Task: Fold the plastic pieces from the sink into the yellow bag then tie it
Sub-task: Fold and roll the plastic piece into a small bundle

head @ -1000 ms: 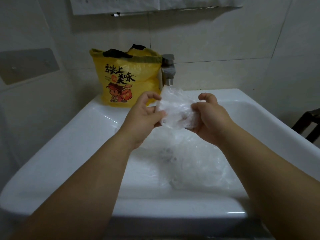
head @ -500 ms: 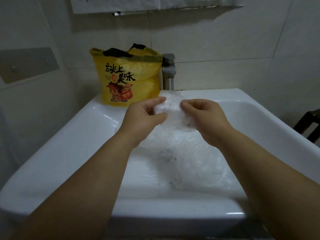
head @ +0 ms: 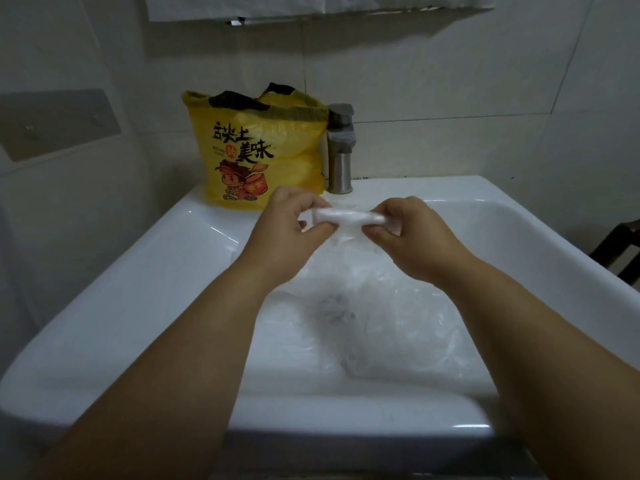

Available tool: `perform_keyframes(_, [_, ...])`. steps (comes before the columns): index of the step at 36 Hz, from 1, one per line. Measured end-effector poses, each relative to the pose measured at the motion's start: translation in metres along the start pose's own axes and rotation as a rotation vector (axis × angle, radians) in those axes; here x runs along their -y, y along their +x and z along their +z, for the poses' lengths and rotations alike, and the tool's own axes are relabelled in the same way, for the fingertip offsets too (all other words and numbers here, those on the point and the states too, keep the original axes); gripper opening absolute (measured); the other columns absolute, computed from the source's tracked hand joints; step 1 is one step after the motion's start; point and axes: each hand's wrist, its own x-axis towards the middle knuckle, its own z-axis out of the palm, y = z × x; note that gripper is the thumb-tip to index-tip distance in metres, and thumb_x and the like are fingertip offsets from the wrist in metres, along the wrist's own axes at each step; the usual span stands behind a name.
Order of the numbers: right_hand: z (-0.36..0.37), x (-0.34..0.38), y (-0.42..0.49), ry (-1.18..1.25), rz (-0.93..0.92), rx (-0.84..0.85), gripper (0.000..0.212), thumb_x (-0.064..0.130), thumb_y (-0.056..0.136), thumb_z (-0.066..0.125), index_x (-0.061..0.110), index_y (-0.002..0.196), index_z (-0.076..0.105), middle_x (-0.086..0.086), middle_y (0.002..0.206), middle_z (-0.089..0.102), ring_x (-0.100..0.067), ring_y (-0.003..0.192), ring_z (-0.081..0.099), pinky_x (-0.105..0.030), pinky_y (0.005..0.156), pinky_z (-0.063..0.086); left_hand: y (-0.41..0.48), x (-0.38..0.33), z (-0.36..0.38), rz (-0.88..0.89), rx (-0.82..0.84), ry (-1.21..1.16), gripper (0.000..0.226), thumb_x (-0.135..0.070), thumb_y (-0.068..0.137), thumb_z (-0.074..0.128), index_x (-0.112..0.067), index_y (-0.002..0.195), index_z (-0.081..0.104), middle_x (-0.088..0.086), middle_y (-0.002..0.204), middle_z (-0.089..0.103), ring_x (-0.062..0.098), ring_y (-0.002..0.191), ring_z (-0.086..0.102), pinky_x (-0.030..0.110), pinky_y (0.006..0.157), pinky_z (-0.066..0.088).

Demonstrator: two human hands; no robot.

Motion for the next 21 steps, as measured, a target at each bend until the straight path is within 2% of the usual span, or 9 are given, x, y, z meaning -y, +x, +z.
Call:
perform_keyframes(3, [-0.003, 0.001, 0.0, 0.125, -0.008, 0.027, 0.014, 0.03, 0.094, 0.057, 0.016, 0.094, 0.058, -0.001, 0.104, 0.051, -0.004, 0.076, 0.048, -0.012, 0.064, 0.037, 0.0, -0.004, 0.0, -0.088, 0.044, -0.152, 0.018, -0.014, 0.093, 0.062, -0.029, 0.084, 0.057, -0.005, 0.094, 0.059, 0.006, 0.083, 0.055, 0.018, 0.074, 0.045])
perform_keyframes(5, [-0.006, 0.004, -0.002, 0.33, 0.033, 0.045, 0.01, 0.027, 0.094, 0.057, 0.018, 0.091, 0.06, 0.0, 0.091, 0.058, -0.007, 0.075, 0.053, -0.019, 0.065, 0.043, 0.0, -0.006, 0.0, -0.135, 0.079, -0.302, 0.014, -0.009, 0.096, 0.056, -0.021, 0.088, 0.058, -0.001, 0.087, 0.062, 0.011, 0.082, 0.059, 0.022, 0.076, 0.052])
perform_keyframes(7, [-0.006, 0.007, -0.003, 0.506, 0.073, 0.058, 0.008, 0.023, 0.094, 0.058, 0.02, 0.087, 0.059, 0.0, 0.083, 0.06, -0.014, 0.078, 0.058, -0.026, 0.072, 0.048, 0.0, -0.008, 0.001, -0.188, 0.1, -0.431, 0.012, -0.006, 0.097, 0.053, -0.015, 0.092, 0.058, 0.0, 0.09, 0.064, 0.01, 0.084, 0.064, 0.023, 0.076, 0.056])
perform_keyframes(9, [-0.005, 0.007, -0.002, 0.659, 0.111, 0.062, 0.005, 0.018, 0.094, 0.058, 0.017, 0.089, 0.06, -0.004, 0.088, 0.062, -0.023, 0.088, 0.063, -0.034, 0.08, 0.055, 0.0, -0.008, 0.001, -0.204, 0.091, -0.445, 0.012, -0.005, 0.097, 0.053, -0.014, 0.092, 0.058, -0.002, 0.089, 0.065, 0.007, 0.08, 0.065, 0.02, 0.068, 0.055])
perform_keyframes(11, [-0.005, 0.008, -0.001, 0.787, 0.14, 0.058, 0.004, 0.013, 0.094, 0.057, 0.012, 0.096, 0.06, -0.007, 0.094, 0.065, -0.024, 0.092, 0.067, -0.034, 0.077, 0.058, 0.001, -0.008, 0.0, -0.224, 0.081, -0.454, 0.011, -0.004, 0.096, 0.054, -0.013, 0.091, 0.056, -0.001, 0.083, 0.064, 0.005, 0.071, 0.064, 0.019, 0.063, 0.054])
perform_keyframes(14, [-0.007, 0.006, 0.0, 0.757, 0.15, 0.045, 0.012, 0.014, 0.094, 0.057, 0.009, 0.105, 0.06, -0.006, 0.097, 0.066, -0.021, 0.088, 0.068, -0.027, 0.07, 0.059, -0.001, -0.01, -0.002, -0.279, 0.115, -0.42, 0.01, -0.003, 0.093, 0.059, -0.012, 0.092, 0.054, 0.004, 0.086, 0.066, 0.008, 0.068, 0.065, 0.021, 0.064, 0.055])
perform_keyframes(18, [-0.01, 0.001, -0.002, 0.554, 0.117, 0.107, 0.017, 0.015, 0.092, 0.061, 0.009, 0.108, 0.061, -0.002, 0.092, 0.067, -0.015, 0.078, 0.068, -0.02, 0.064, 0.057, 0.001, -0.008, -0.004, -0.304, 0.179, -0.272, 0.037, -0.018, 0.084, 0.072, -0.022, 0.118, 0.057, -0.006, 0.117, 0.062, 0.008, 0.102, 0.061, 0.027, 0.086, 0.05])
perform_keyframes(20, [-0.009, 0.001, -0.003, 0.541, 0.118, 0.165, 0.017, 0.014, 0.09, 0.063, 0.009, 0.106, 0.062, -0.002, 0.091, 0.068, -0.015, 0.079, 0.068, -0.018, 0.062, 0.056, 0.001, -0.01, -0.006, -0.367, 0.196, -0.352, 0.045, -0.03, 0.078, 0.076, -0.023, 0.119, 0.06, -0.004, 0.114, 0.065, 0.01, 0.101, 0.064, 0.028, 0.081, 0.052])
perform_keyframes(21, [-0.009, 0.001, -0.002, 0.558, 0.12, 0.178, 0.017, 0.014, 0.09, 0.064, 0.009, 0.106, 0.063, -0.003, 0.092, 0.068, -0.016, 0.081, 0.068, -0.019, 0.063, 0.056, 0.001, -0.011, -0.007, -0.387, 0.221, -0.359, 0.04, -0.031, 0.077, 0.077, -0.023, 0.114, 0.063, -0.001, 0.109, 0.067, 0.012, 0.096, 0.066, 0.027, 0.076, 0.054])
